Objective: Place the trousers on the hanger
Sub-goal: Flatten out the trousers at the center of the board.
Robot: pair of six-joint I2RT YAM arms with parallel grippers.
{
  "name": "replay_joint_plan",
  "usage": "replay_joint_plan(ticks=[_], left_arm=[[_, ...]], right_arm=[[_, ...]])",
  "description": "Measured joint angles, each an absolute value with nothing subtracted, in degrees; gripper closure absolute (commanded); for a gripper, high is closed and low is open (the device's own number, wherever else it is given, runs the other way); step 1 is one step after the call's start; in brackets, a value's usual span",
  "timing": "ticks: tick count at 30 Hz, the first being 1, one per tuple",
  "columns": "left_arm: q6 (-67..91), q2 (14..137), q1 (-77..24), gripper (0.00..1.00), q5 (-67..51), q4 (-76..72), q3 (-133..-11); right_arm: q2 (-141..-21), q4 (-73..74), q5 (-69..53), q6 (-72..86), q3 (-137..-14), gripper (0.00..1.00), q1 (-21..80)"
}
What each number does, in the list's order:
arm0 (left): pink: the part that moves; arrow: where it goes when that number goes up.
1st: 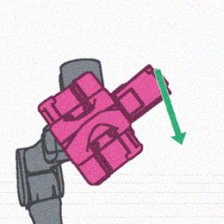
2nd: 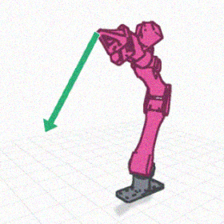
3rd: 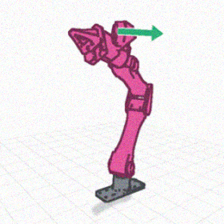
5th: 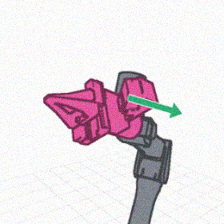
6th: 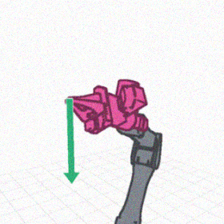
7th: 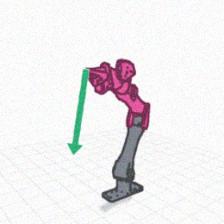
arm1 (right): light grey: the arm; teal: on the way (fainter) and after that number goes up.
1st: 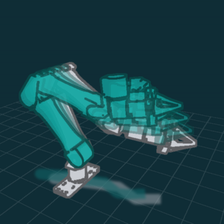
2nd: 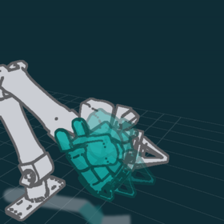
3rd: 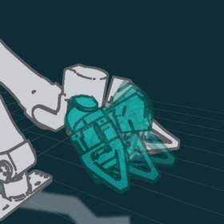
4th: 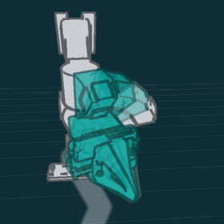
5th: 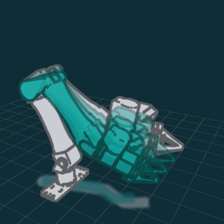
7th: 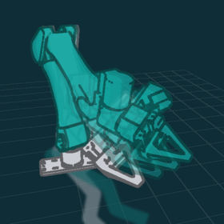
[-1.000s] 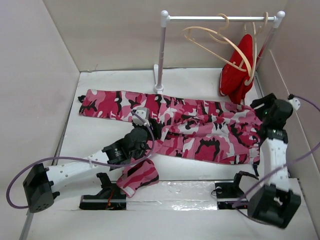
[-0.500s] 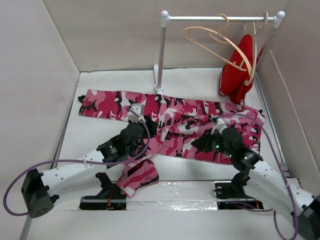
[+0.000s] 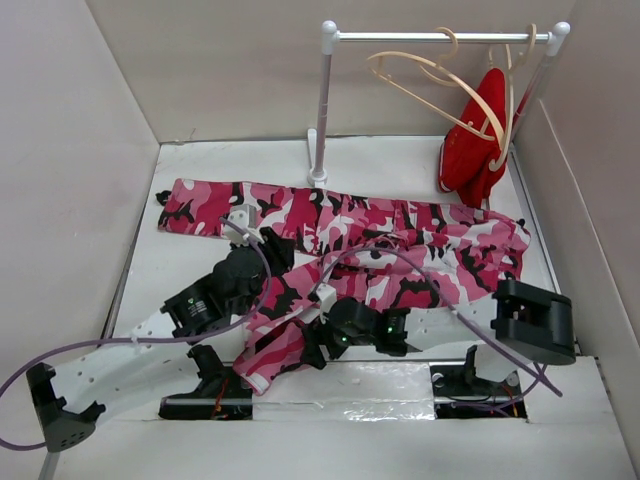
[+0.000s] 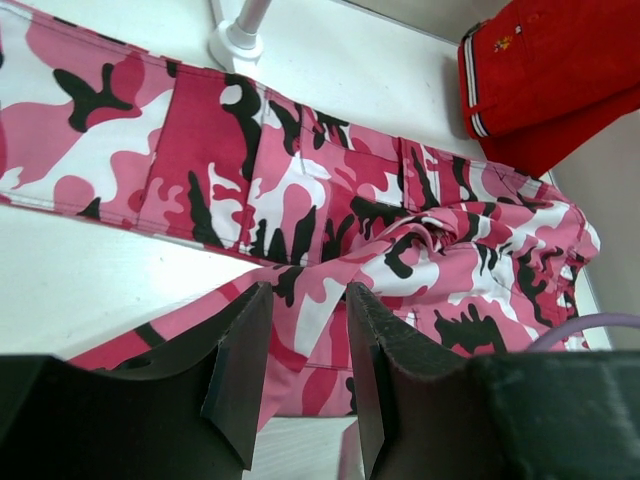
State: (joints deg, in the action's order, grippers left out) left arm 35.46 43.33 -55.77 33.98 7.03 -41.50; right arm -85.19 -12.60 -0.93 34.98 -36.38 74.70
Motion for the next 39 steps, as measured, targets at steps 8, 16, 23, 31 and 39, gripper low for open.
replay_joint_plan(ticks=[8, 16, 23, 31, 39], left_arm=[[37.17, 37.26, -55.77, 0.67, 36.03, 10.96, -41.5], [40.42, 31.09, -55.13, 0.66, 42.85, 12.45, -42.83], [41.87, 19.22, -55.53, 0.64, 47.24, 15.2, -47.33], [44.29, 21.54, -55.53, 0.61, 50.02, 23.18, -49.32], [48.88, 28.77, -55.53, 0.58, 51.77, 26.02, -46.68]], right_arm=[[-95.0, -13.32, 0.03, 36.21, -43.55, 1.0, 78.13], [-95.37, -2.7, -1.87, 31.64, -66.94, 1.0, 74.67], [-118.17, 1.74, -8.56, 29.3, -102.98, 0.86, 65.12], [-137.8, 4.08, -11.44, 37.6, -122.87, 0.23, 57.43], [-128.9, 4.51, -12.88, 37.28, -108.99, 0.27, 50.94]])
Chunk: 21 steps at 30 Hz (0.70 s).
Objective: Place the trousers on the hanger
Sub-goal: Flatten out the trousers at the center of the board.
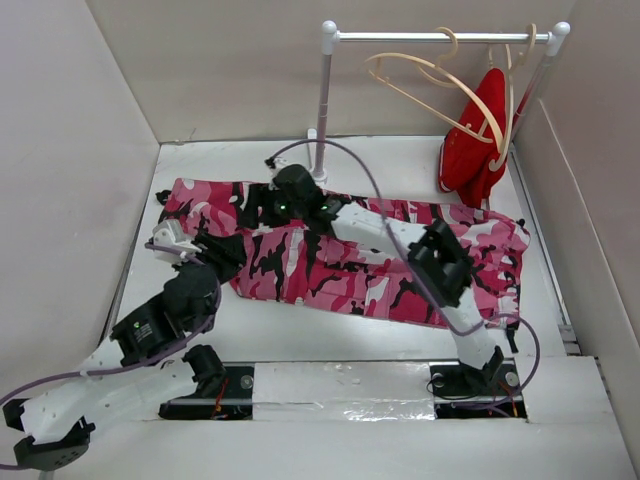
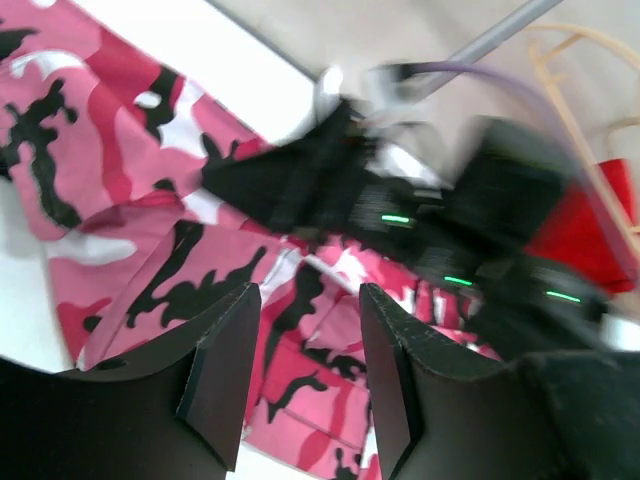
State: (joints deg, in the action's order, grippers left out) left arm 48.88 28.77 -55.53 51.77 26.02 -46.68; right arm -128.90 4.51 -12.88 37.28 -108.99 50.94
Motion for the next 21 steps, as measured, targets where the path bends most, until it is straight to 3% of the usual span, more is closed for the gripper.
replay_joint_plan(ticks=[2, 3, 6, 10, 14, 17, 21], left_arm=[[50.41, 30.24, -55.53, 0.58, 52.6, 26.11, -45.21], [51.35, 31.33, -55.53, 0.57, 53.08, 26.17, -44.56], [54.02, 35.97, -55.46, 0.57, 53.76, 26.35, -43.11], [56.23, 41.54, -51.72, 0.56, 51.42, 22.92, -40.71], [57.95, 44.99, -38.28, 0.54, 43.29, 16.84, -35.29], [59.53, 45.84, -25.61, 0.37, 37.01, 13.08, -31.99], [61.93, 44.71, -9.96, 0.31, 26.06, 5.72, -26.28]], right_arm=[[-121.43, 3.99, -12.25, 35.24, -101.21, 0.44, 49.67], [-117.1, 3.77, -11.53, 34.24, -97.08, 0.72, 49.1], [-102.87, 1.04, -9.65, 31.27, -84.77, 1.0, 47.59], [-86.7, -3.05, -6.9, 28.03, -70.26, 1.0, 46.5], [-77.76, -4.64, -4.27, 25.54, -58.43, 1.0, 46.57], [-73.1, -4.16, -3.27, 24.03, -50.63, 0.97, 46.72], [-69.28, -3.66, -2.26, 22.41, -45.71, 0.89, 47.0]])
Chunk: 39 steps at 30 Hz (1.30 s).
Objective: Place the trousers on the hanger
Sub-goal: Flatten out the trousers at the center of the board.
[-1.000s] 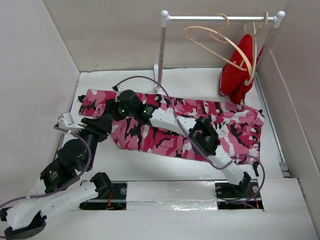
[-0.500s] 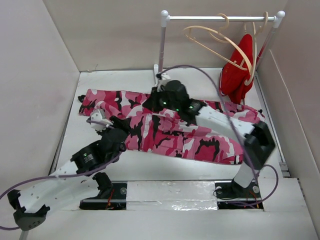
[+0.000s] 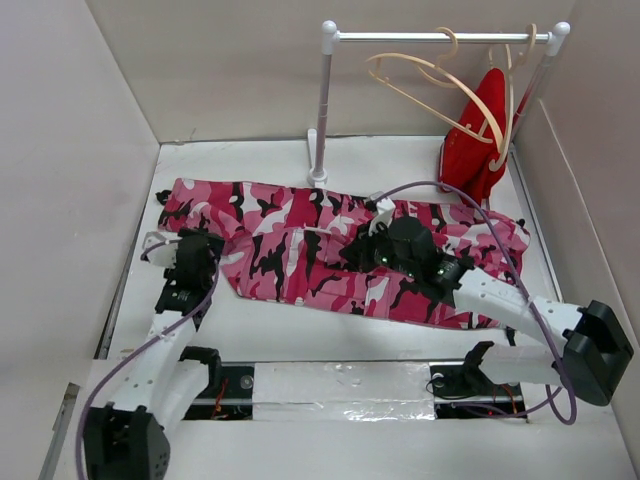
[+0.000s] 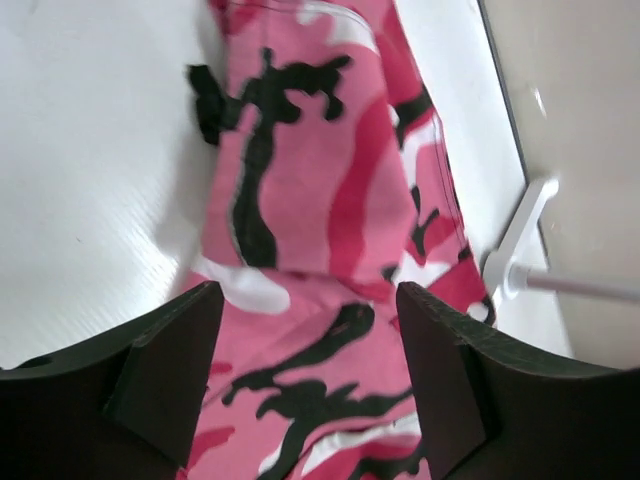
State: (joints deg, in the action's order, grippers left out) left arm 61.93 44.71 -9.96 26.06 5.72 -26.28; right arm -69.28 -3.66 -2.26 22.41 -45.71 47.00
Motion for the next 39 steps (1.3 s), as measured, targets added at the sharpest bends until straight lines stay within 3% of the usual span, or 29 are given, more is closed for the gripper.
replay_joint_plan(ticks=[5, 13, 18, 29, 39], left_arm=[[65.08, 48.25, 1.87, 0.31, 13.39, -1.52, -21.21], [71.13, 53.71, 2.7, 0.31, 4.67, -8.1, -17.93], [75.92, 53.74, 2.7, 0.38, 3.55, -11.4, -15.09], [80.55, 60.51, 2.72, 0.41, 5.89, -17.41, -15.09], [80.42, 65.43, 2.72, 0.62, 9.5, -22.52, -16.12]], right_arm=[[-67.99, -4.97, -3.66, 21.32, -43.31, 0.85, 46.94], [-68.95, -6.46, -6.61, 20.82, -41.12, 0.83, 46.96], [-70.19, -7.77, -8.25, 20.71, -41.06, 0.82, 46.96], [-70.72, -8.86, -11.16, 20.69, -40.34, 0.82, 46.96], [-72.16, -10.81, -13.34, 20.49, -40.29, 0.82, 46.96]])
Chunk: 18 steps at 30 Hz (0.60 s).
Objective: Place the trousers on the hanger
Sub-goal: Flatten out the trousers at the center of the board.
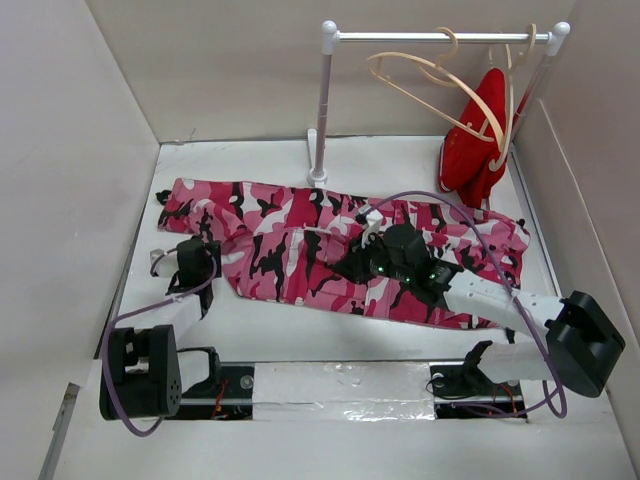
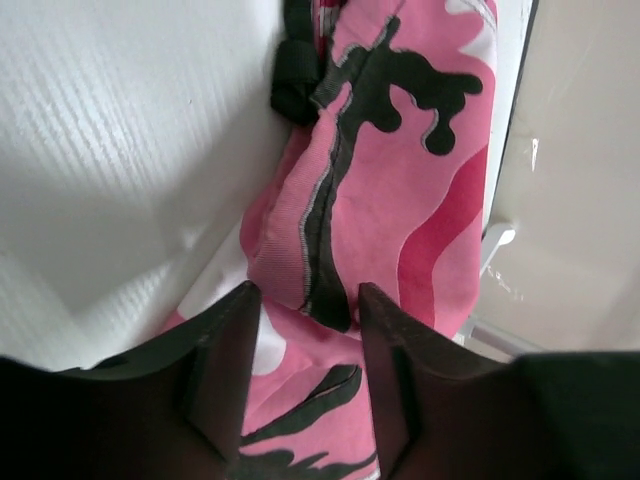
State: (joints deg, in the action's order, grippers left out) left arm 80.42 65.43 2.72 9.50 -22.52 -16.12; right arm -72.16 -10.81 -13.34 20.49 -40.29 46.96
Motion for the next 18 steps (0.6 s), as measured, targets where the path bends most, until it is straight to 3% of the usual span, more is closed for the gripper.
replay_joint_plan(ticks=[6, 12, 18], left_arm=[[78.02, 67.94, 2.76, 0.99, 10.81, -23.94, -17.76], [71.92, 61.63, 3.25, 1.0, 11.11, -20.05, -20.88], [65.56, 42.0, 3.38, 1.0, 11.16, -11.44, -23.9]], right_arm=[[-72.14, -11.07, -13.54, 20.29, -40.23, 0.81, 46.94], [-72.03, -11.14, -13.34, 20.34, -39.03, 0.77, 46.33], [-70.54, -10.92, -10.72, 21.43, -37.58, 0.7, 42.15]])
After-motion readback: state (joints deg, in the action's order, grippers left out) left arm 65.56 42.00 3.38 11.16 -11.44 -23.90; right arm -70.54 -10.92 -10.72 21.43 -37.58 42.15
